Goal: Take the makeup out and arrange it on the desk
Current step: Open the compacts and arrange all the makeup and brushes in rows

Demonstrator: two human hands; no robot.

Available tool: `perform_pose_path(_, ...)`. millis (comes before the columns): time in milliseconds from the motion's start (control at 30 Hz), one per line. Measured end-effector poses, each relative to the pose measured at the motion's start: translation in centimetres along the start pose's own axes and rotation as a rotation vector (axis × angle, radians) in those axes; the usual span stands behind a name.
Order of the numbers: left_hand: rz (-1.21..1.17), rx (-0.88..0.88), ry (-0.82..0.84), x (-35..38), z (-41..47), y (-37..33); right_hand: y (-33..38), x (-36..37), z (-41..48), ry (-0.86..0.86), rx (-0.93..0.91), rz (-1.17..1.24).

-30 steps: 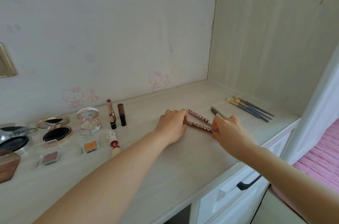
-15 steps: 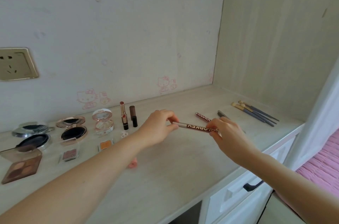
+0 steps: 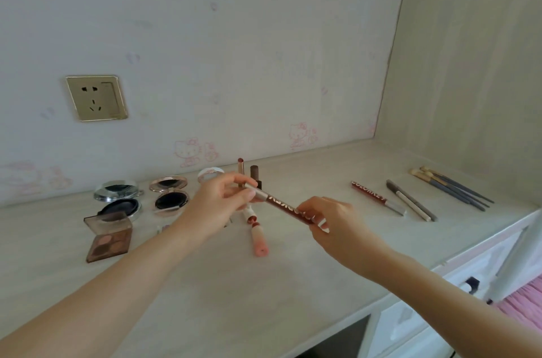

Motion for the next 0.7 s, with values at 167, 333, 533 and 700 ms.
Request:
perform_pose_path(167, -0.172, 0.040, -0.236, -3.1, -3.1, 0.8, 4.5, 2.0, 0.5, 0.005, -0.031, 0.220)
perform_pose_path(333, -0.375, 0.040, -0.353, -4.4, -5.5, 1.6, 8.4, 4.2, 1.1, 0.031, -0.081, 0.425)
perform_pose_path(533, -0.375, -0.004, -0.315, -4.3, -7.4, 2.2, 11.1, 6.7, 2.1, 0.029, -0.068, 0.611)
perform_pose_path(700, -0.347, -0.010, -0.333, -4.8, -8.5, 2.8, 12.1, 8.6, 2.4, 0.111, -0.056, 0.670)
Point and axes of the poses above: each hand's wrist, its own z-axis towards the middle knuckle, its own x-axis out of the palm, y = z × x, the point moved 1 cm from there along z, towards the middle knuckle, and after that the axes turned 12 degrees about y, right-handed, at the moved point
